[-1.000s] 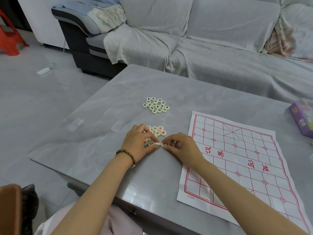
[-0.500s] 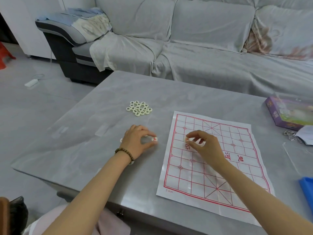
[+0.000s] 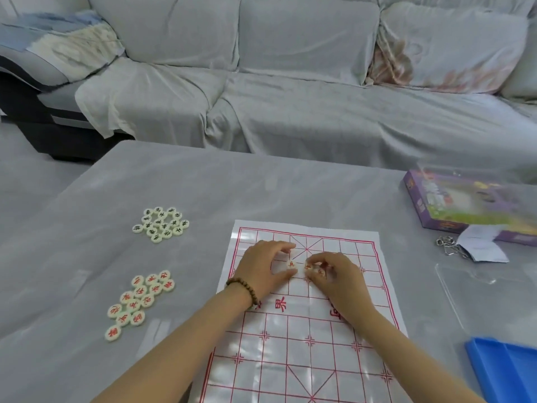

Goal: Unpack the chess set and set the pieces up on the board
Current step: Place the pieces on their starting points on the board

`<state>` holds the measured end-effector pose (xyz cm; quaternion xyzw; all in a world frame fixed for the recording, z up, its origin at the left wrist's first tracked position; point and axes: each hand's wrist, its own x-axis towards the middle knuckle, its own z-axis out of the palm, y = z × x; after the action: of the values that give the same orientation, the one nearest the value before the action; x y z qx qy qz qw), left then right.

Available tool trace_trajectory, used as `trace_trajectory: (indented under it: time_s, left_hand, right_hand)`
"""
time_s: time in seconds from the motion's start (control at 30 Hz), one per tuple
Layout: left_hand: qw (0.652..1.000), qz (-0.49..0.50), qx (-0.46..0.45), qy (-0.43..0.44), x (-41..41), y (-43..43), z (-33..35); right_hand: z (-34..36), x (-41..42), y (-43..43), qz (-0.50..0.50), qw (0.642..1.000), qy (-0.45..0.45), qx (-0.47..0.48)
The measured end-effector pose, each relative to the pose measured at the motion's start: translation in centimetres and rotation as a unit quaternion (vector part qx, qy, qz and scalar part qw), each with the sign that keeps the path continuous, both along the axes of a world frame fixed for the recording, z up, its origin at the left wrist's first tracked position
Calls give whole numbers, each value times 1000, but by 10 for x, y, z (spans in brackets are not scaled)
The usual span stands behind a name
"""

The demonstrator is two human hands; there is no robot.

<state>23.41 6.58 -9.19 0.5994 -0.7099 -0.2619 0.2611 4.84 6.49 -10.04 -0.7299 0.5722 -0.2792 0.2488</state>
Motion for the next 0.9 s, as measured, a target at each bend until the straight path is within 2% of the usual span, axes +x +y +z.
trace_trajectory:
  time_s: [0.07,0.13,0.23,0.33,0.4,0.73,0.83,0.9]
  left_hand:
    - [999,-16,2,-45,1,4,-2]
    - [991,-38,10,-131,1,9,-4]
    - [975,-46,40,-211,2,15,-11]
    - [974,-31,57,-217,8,18,-16]
    - [972,-36,61,-226,17,19,-16]
    - [970,-36,53,-234,60,26,-4]
    - [978,-14,20,-208,82,41,4]
    - [979,18,0,-203,112,57,7]
  right_hand:
    - [1,-2,2,8,1000,-11,-7]
    - [0,-6,5,1,998,6,-62]
    - [-4,-13,9,-11,993,91,-75]
    - [-15,-9,13,5,984,178,-10]
    - [-19,0,17,7,980,199,-3]
    - [-9,44,17,18,978,210,0]
    - [3,68,25,30,985,170,-7]
    - [15,96,36,98,987,125,-16]
